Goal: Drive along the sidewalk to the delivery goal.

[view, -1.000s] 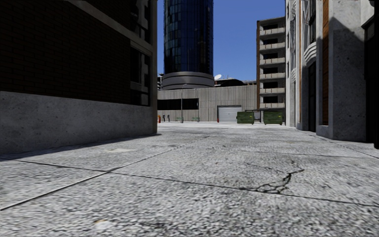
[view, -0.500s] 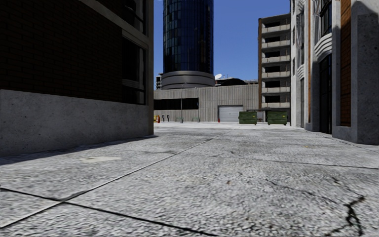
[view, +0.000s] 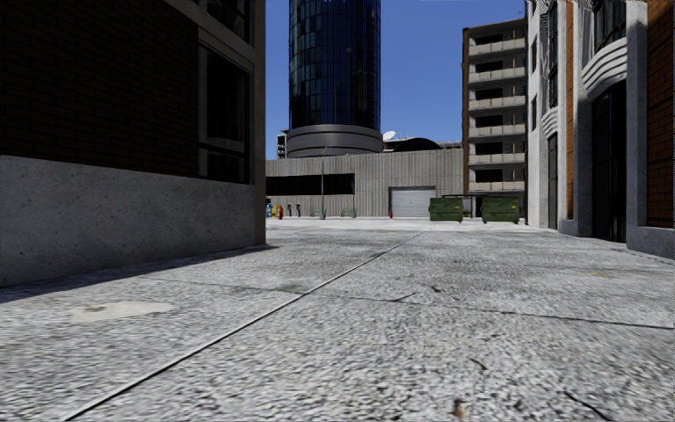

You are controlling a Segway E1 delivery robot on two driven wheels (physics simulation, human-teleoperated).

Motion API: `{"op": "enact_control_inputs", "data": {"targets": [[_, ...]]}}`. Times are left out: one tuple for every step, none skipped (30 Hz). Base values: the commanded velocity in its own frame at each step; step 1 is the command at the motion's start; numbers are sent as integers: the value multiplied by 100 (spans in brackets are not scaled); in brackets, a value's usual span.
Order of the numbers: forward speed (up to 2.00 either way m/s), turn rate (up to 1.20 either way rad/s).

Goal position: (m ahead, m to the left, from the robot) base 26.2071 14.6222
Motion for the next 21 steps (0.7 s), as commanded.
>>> {"op": "enact_control_inputs", "data": {"targets": [[200,0],[200,0],[200,0],[200,0],[200,0],[200,0],[200,0],[200,0],[200,0],[200,0],[200,0],[200,0],[200,0],[200,0],[200,0],[200,0],[200,0],[200,0],[200,0],[200,0],[200,0]]}}
